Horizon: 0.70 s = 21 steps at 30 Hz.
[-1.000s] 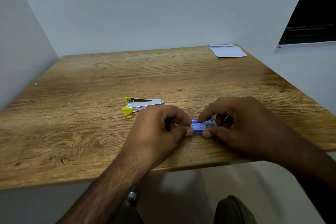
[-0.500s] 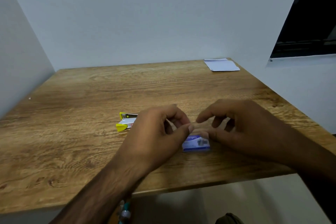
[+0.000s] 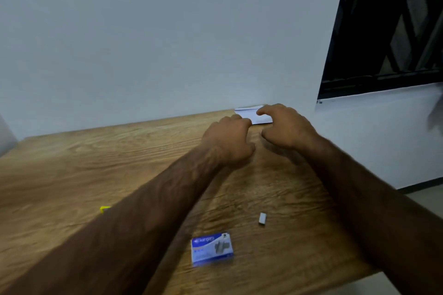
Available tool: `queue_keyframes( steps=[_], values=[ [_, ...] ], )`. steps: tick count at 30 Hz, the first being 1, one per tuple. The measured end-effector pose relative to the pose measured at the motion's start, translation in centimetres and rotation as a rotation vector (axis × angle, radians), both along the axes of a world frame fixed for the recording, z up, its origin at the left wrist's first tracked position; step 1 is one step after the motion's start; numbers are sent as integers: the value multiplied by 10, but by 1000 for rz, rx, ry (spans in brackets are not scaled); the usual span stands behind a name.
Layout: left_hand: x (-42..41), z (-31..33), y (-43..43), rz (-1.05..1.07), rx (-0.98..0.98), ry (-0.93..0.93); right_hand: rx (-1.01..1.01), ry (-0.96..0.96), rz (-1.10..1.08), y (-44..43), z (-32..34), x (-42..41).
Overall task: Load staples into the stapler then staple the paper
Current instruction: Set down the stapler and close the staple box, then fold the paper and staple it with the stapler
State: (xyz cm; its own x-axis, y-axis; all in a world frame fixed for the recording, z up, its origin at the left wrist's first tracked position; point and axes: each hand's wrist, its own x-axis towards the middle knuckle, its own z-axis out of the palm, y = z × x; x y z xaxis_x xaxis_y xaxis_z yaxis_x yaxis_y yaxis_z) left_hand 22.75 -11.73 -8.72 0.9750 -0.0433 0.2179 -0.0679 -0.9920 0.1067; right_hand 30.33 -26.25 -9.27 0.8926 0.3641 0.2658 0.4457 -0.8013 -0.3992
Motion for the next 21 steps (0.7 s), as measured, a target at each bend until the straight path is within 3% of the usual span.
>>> queue_keyframes(
  steps=[11, 21],
  values=[
    [79, -18, -4, 35, 29, 57, -66, 31, -15, 9, -36, 54],
    [86, -32, -1, -4, 27, 26, -127, 31, 23, 13, -41, 62]
  ],
)
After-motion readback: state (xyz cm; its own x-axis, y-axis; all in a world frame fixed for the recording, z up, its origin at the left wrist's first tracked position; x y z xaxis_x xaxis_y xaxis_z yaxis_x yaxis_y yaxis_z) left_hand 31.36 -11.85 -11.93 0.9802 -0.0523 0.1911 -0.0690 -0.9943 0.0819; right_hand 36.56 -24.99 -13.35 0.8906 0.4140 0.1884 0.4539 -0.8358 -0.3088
